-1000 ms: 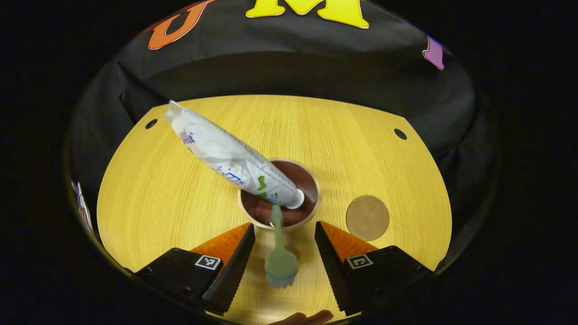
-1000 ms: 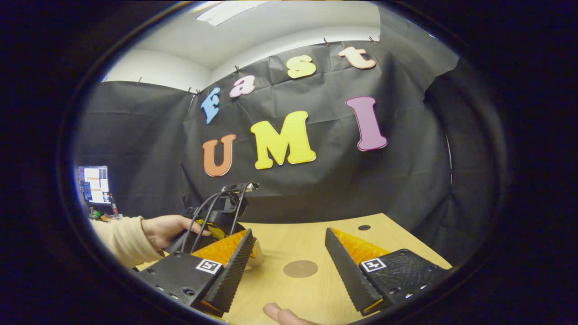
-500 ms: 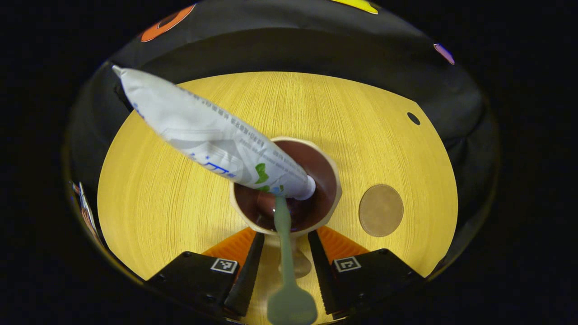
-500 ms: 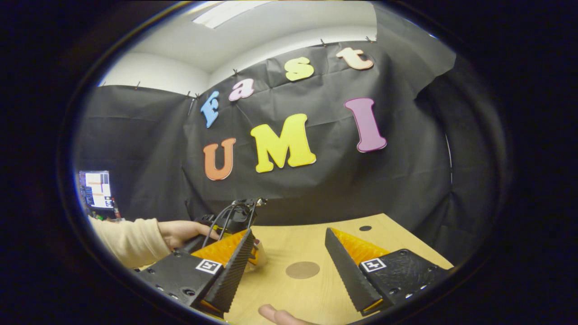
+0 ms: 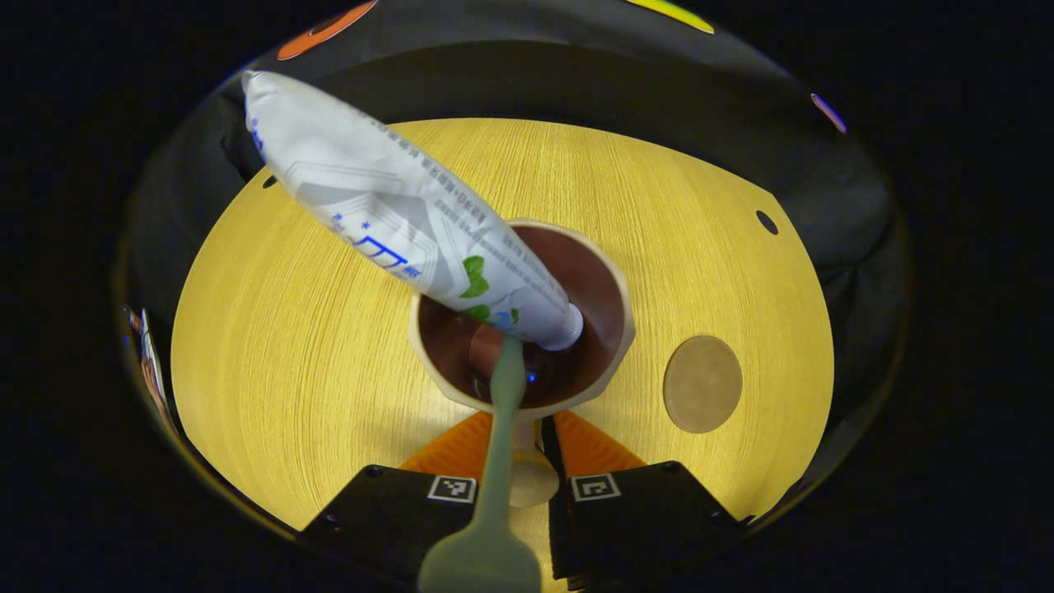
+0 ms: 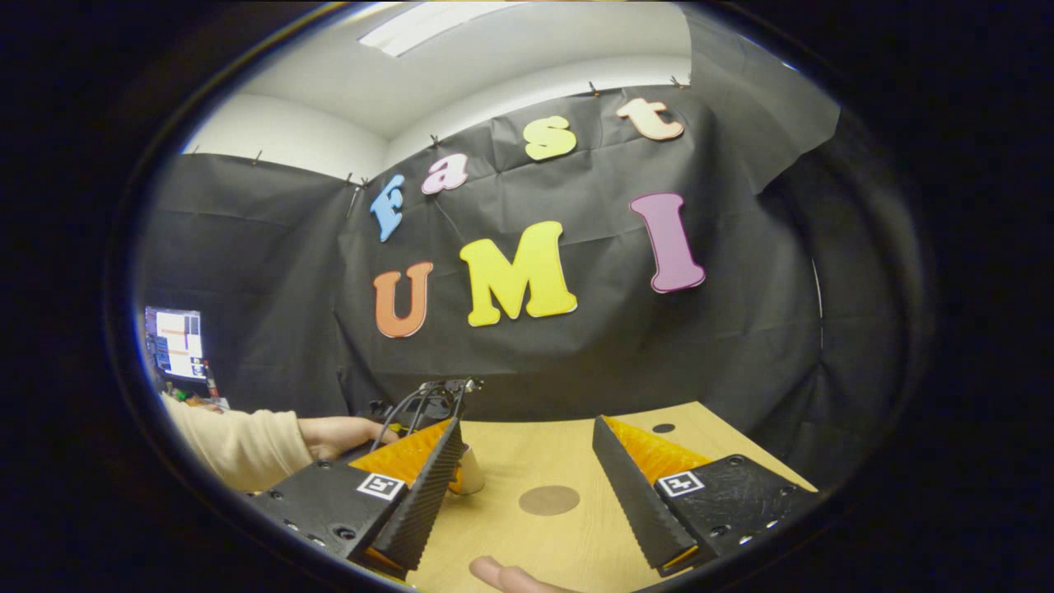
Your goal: Put the toothbrush and toothpaste on the desktop into the cup, then pick up the cup and place it on the coaster on the desktop.
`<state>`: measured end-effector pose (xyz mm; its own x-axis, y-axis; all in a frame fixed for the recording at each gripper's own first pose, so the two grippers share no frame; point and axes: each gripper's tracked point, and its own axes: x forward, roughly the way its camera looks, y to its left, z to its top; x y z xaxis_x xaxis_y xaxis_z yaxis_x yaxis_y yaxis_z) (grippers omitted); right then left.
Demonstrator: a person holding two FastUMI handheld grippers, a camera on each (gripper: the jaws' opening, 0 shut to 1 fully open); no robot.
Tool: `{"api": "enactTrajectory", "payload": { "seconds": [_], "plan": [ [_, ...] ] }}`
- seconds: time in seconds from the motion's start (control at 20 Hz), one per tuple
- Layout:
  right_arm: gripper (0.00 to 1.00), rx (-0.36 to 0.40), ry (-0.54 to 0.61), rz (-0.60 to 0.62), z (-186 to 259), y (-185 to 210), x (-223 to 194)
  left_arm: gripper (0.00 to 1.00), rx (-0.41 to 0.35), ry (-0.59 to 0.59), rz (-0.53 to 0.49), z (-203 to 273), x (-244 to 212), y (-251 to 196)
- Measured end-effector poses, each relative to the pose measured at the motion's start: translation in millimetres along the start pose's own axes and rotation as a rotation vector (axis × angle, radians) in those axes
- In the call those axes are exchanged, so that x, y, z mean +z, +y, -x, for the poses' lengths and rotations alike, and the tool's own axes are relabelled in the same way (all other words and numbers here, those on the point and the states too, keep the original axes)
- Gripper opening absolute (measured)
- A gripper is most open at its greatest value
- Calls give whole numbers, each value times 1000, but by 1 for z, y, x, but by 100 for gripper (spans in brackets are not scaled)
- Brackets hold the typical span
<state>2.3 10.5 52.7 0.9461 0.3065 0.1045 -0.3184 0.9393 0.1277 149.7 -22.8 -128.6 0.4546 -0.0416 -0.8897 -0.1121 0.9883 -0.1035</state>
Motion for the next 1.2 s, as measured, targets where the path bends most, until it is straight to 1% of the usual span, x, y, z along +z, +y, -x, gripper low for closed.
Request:
{"api": "enactTrajectory", "payload": {
  "seconds": [0.05, 0.1, 0.25, 0.35, 0.5, 0.6, 0.7, 0.8, 0.9, 1.05, 1.1, 1.15, 1.2],
  "plan": [
    [95, -6, 4, -8, -1, -3, -2, 31, -9, -2, 14, 0, 1, -2],
    [95, -10, 2, -12, -2, -5, 0, 27, -16, -11, 25, 2, 4, -5],
    [95, -17, 3, -13, -1, -7, 0, 27, -6, -56, 38, -5, 10, -7],
    [95, -13, 5, -16, -2, -6, -1, 27, -19, -78, 32, -7, 12, -9],
    [95, -28, 13, -16, -3, -11, -3, 27, -28, -98, -15, 1, 11, -19],
    [95, -41, 22, -18, -4, -15, -4, 27, -41, -109, -48, 11, 10, -36],
    [95, -47, 14, -30, -3, -18, -1, 27, -62, -101, -91, 18, 4, -68],
    [95, -61, 8, -25, -6, -25, 1, 27, -94, -85, -127, 32, -12, -97],
    [95, -95, 0, -7, -5, -37, 4, 27, -104, -77, -164, 44, -18, -113],
    [95, -132, -17, -40, -3, -54, 12, 27, -112, -72, -205, 75, -37, -152],
    [95, -147, -19, -55, -3, -61, 14, 27, -117, -70, -213, 82, -40, -158],
    [95, -167, -19, -69, -2, -70, 15, 27, -119, -68, -220, 84, -37, -140],
    [98, -186, -19, -85, 0, -79, 17, 27, -117, -65, -225, 91, -41, -137]
  ]
}}
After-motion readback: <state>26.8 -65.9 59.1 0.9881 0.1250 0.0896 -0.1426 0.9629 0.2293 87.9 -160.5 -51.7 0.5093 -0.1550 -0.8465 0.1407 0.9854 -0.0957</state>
